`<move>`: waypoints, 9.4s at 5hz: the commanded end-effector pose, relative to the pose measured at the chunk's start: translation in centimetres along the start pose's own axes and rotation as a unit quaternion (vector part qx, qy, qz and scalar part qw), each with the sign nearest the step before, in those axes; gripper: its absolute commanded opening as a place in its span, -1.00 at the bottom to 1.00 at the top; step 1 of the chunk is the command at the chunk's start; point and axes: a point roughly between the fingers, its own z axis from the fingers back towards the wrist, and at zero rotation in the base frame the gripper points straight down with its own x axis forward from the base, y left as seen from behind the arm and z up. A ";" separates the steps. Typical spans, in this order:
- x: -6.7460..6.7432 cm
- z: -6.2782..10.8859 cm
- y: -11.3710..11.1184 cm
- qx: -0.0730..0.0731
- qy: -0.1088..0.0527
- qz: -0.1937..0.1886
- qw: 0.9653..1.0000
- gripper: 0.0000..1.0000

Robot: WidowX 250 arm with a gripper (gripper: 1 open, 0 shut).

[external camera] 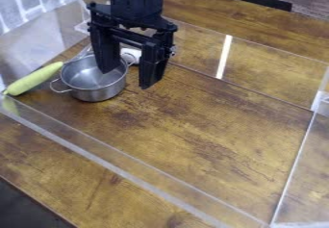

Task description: Put the mushroom in the silver pot

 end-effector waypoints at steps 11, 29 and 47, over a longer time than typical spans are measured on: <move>2.5 1.3 1.0 -0.032 -0.068 0.010 0.997 1.00; 8.7 -3.3 11.2 -0.050 -0.124 0.151 0.979 -1.00; 0.5 -5.2 2.8 -0.079 -0.139 0.244 0.956 -1.00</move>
